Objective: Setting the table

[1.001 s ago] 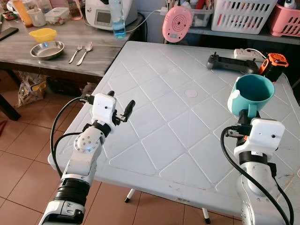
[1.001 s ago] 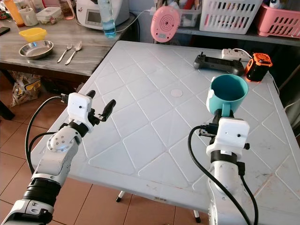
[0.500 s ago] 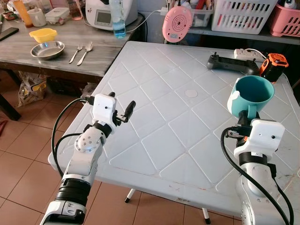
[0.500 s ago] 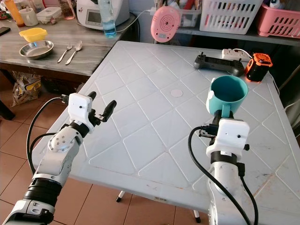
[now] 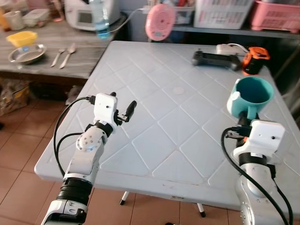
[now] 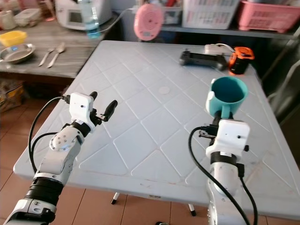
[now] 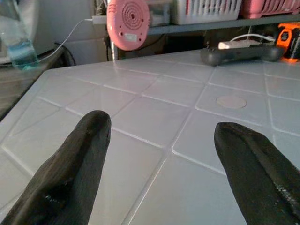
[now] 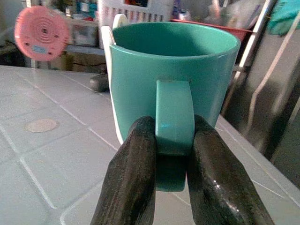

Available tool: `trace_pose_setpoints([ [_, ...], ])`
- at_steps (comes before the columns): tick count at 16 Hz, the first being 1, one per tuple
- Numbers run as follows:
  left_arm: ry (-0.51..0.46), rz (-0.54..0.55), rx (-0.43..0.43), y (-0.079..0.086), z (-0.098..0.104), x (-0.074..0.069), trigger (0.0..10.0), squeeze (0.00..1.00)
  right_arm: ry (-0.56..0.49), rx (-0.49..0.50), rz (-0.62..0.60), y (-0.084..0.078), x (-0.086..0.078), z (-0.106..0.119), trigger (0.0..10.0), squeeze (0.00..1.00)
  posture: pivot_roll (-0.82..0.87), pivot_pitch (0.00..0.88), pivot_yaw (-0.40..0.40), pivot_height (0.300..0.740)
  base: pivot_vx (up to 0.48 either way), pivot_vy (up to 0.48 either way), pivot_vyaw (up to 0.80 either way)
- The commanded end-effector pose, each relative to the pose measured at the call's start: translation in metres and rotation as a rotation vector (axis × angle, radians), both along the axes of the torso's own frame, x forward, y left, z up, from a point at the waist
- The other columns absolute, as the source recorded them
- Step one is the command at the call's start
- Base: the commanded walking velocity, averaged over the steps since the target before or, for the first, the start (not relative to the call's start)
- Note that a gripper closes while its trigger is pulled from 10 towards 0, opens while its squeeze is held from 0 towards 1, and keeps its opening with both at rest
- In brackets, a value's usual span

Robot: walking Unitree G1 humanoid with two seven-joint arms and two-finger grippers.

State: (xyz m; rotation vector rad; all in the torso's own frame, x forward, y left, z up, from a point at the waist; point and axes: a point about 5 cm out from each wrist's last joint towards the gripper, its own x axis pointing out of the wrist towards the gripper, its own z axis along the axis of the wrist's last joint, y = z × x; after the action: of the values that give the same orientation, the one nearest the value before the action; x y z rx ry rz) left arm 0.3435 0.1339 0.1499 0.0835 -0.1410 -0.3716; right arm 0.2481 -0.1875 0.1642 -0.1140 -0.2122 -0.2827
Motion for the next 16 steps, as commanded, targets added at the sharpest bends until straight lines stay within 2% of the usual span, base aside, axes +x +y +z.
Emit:
trace_pose_setpoints([
  [1,0.002,0.029,-0.007,0.004,0.0026,0.0032,10.0,0.0,-0.006,-0.004,-0.003,-0.001,-0.0003,0.0007,10.0,0.0,0.07,0.081,0.021,0.74,0.0,0.0,0.0],
  [6,0.014,0.036,-0.036,0.0026,0.0024,0.0035,10.0,0.0,-0.001,-0.008,0.003,-0.0003,-0.0004,-0.0002,10.0,0.0,0.07,0.083,0.016,0.74,0.0,0.0,0.0],
  [16,0.037,0.014,-0.036,0.0032,-0.0007,0.0034,10.0,0.0,0.0,-0.005,0.002,0.0024,0.0001,-0.0025,10.0,0.0,0.07,0.079,0.026,0.74,0.0,0.295,0.0],
])
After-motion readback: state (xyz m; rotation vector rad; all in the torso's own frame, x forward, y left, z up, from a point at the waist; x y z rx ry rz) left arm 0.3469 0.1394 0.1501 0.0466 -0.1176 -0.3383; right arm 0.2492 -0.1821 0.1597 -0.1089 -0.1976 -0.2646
